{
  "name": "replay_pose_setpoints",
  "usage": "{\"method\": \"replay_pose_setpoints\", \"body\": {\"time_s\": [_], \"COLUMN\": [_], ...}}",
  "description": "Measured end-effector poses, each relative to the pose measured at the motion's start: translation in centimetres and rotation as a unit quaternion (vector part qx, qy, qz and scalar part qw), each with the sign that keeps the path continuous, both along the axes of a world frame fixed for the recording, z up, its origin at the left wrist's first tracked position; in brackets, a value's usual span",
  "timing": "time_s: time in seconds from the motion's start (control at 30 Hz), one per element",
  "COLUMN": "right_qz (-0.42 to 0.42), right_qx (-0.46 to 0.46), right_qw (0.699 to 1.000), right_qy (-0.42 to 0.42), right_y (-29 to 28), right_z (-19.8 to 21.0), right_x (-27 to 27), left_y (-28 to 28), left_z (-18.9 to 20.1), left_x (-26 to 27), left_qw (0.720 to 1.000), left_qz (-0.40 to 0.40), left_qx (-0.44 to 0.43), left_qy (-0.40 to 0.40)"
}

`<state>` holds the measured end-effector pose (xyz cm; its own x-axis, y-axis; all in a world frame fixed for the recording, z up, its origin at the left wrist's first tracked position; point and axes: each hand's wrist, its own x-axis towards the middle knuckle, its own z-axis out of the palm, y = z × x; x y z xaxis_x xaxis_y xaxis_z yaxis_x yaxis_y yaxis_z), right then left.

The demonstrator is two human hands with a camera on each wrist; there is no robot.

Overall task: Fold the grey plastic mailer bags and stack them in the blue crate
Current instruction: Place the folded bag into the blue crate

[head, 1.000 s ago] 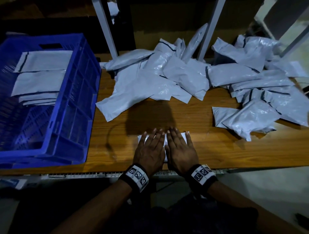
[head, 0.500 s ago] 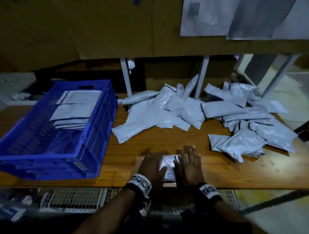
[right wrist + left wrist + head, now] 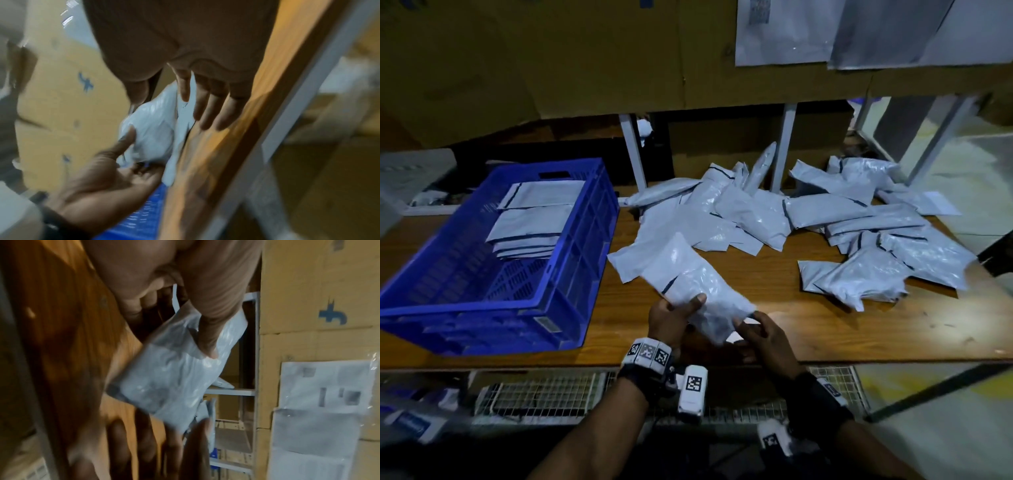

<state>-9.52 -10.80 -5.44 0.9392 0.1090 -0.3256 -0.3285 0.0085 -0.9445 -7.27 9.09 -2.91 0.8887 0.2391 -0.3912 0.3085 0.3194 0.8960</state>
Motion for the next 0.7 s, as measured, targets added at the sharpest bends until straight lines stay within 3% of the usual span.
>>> {"method": "replay_pose_setpoints", "body": {"time_s": [0.13, 0.27, 0.43, 0.7], "right_qz": [-0.024, -0.033, 0.032, 0.047], "right_qx": [0.086, 0.121, 0.134, 0.088], "right_qw": [0.996, 0.992, 0.990, 0.993], "right_qy": [0.022, 0.024, 0.007, -0.069], "right_y": [1.2, 2.3, 6.1, 20.3], "right_z": [1.7, 2.7, 6.7, 13.4], "right_x": [0.2, 1.4, 2.6, 6.3], "left_y": [-0.4, 2.5, 12.1, 28.2], "left_z": [1.9, 4.3, 8.4, 13.6], "left_x": [-1.4, -2.4, -2.6, -2.5], "left_qw": [0.998, 0.996, 0.982, 0.968], "left_qz": [0.029, 0.071, 0.150, 0.137], "left_qx": [-0.050, -0.007, 0.077, 0.157], "left_qy": [-0.028, -0.049, -0.081, -0.137]}}
